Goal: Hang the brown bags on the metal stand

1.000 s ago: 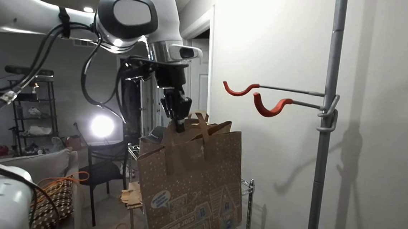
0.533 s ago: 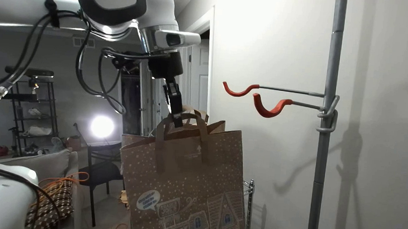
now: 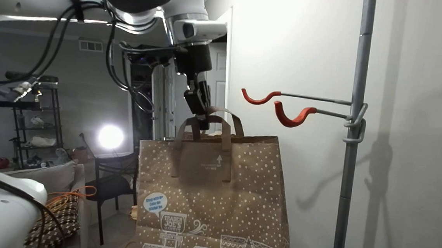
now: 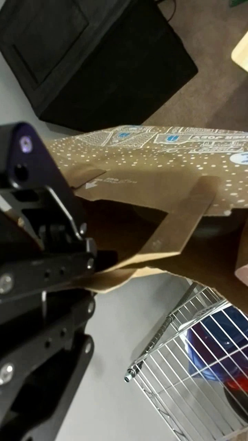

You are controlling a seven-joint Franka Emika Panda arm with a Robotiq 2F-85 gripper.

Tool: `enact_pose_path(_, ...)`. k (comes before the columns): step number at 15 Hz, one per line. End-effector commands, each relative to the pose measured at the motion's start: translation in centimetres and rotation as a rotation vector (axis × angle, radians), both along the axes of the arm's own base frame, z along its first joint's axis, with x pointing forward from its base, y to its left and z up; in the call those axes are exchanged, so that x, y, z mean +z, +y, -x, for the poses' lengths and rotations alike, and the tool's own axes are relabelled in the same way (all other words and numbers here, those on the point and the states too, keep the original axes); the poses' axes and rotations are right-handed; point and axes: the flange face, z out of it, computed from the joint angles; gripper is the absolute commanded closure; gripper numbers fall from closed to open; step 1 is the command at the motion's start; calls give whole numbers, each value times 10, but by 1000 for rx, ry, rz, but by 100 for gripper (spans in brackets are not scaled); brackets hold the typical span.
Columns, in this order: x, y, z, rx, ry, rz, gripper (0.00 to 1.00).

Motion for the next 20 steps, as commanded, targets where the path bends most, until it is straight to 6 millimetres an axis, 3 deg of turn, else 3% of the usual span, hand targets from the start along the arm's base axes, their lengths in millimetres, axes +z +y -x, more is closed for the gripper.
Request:
enact_pose_path(1, 0, -13, -26, -175, 11, -92, 95)
enact_pose_path(4, -4, -29, -27, -326, 15, -131, 96)
enact_pose_path(9, -5, -26, -29, -561, -13, -226, 96)
enact_pose_path(15, -8, -41, -22, -848, -5, -264, 96)
enact_pose_path(20, 1, -51, -11, -1023, -22, -230, 96)
